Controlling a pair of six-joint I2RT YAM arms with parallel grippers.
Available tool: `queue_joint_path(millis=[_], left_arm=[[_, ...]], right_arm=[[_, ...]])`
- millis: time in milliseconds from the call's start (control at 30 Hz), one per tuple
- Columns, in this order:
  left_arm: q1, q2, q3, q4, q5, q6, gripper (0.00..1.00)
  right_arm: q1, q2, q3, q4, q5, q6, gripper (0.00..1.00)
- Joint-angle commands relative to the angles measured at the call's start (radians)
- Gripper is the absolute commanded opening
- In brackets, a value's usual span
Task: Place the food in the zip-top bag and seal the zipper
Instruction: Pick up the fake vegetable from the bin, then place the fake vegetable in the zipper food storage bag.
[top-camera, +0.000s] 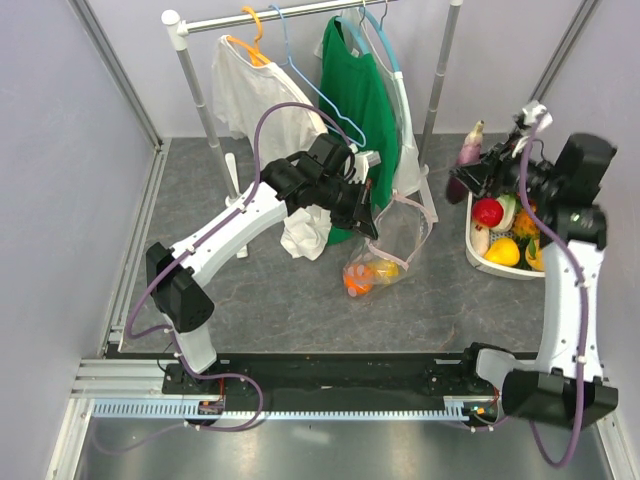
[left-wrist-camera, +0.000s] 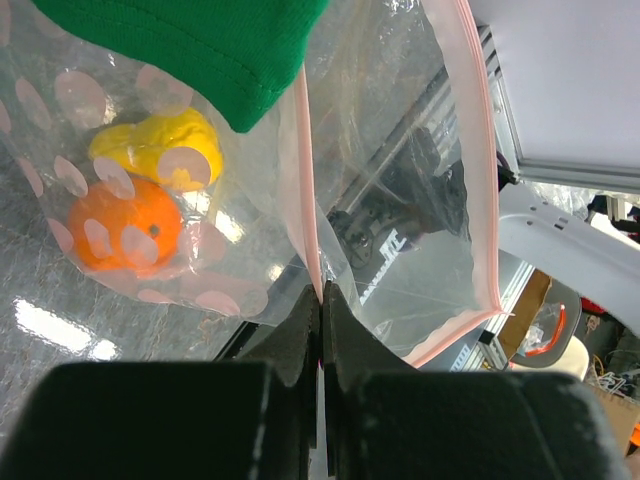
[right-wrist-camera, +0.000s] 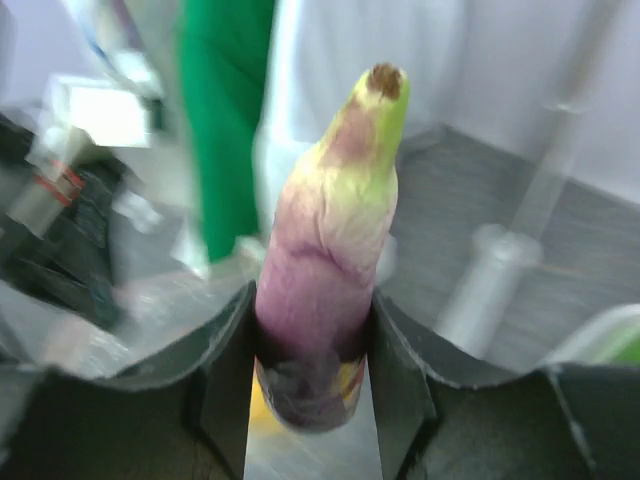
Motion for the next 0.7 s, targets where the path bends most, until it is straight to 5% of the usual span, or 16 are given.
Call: queue_joint_path(millis=[0, 233, 500, 667], left_arm=[[0.011, -0.042, -0.005, 0.027, 0.012, 0.002, 0.02], [0.020, -0.045, -0.011, 0.033, 0.029, -0.004, 0.02], [0.037, -0.049, -0.005, 0.036, 0.037, -0.012, 0.02], [0.038, -0.056, -0.009, 0.036, 0.040, -0.010, 0.02]], right_arm=[[0.027, -0.154, -0.389, 1.093, -0.193, 0.992, 0.00], [0.291, -0.160, -0.350, 0.833, -0.037, 0.837, 0.03], [0.328, -0.183, -0.373, 0.477, 0.011, 0.645, 0.02], [0.346, -0.175, -0.390, 0.377, -0.018, 0.677, 0.63]])
